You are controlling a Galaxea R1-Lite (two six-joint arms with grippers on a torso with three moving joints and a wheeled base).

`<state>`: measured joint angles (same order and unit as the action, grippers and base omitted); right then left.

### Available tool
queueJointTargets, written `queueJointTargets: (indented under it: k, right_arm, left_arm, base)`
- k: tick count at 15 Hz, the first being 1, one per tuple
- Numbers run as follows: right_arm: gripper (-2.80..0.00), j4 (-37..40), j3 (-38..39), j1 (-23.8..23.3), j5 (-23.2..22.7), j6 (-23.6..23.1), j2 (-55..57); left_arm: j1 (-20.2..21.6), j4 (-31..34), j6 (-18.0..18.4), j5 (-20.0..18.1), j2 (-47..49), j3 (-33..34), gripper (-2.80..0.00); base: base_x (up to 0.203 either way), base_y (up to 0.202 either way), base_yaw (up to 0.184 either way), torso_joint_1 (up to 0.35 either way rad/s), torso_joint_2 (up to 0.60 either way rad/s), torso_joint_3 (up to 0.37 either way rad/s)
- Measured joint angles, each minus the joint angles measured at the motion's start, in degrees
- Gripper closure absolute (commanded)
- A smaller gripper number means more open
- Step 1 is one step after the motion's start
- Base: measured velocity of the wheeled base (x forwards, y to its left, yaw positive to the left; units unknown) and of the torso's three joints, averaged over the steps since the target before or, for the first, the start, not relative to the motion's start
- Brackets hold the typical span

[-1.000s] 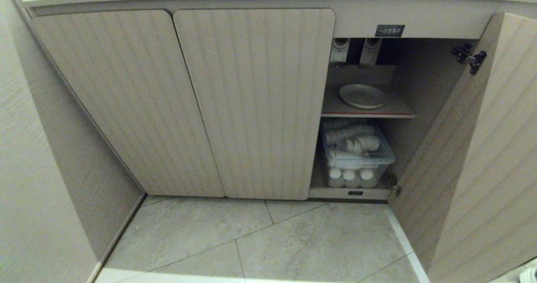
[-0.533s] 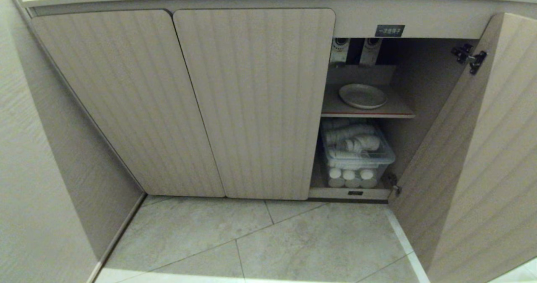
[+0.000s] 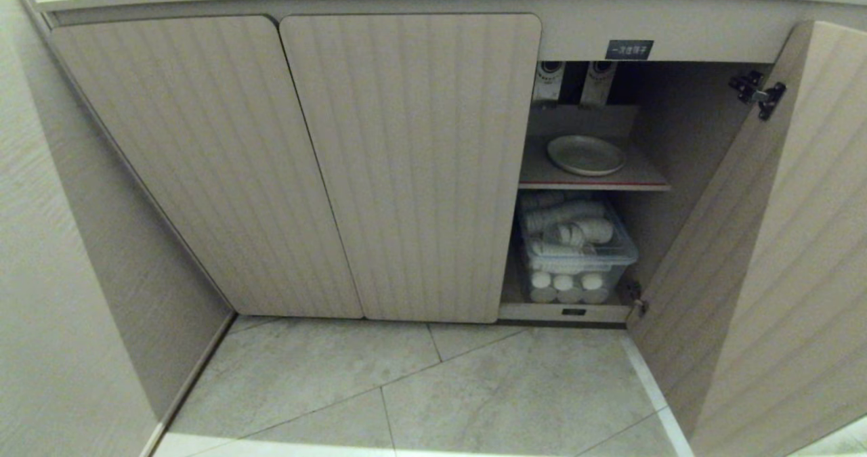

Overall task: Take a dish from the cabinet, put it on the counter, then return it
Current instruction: Close the cabinet door

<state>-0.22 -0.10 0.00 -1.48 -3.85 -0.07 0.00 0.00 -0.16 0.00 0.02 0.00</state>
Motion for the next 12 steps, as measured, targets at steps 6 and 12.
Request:
queueJointTargets:
  k: [6, 12]
  right_arm:
    - [0.00, 0.01, 0.00, 0.02, 0.02, 0.02, 0.00]
    - [0.00, -0.04, 0.00, -0.02, -0.01, 0.02, 0.00]
  left_arm:
    - [0.00, 0.00, 0.00, 0.00, 0.00, 0.00, 0.00]
    - [0.00, 0.00, 0.00, -0.01, 0.00, 0.00, 0.00]
  base:
    - [0.000, 0.000, 0.000, 0.000, 0.00, 0.000]
    - [-0.001, -0.155, 0.000, 0.002, 0.00, 0.002]
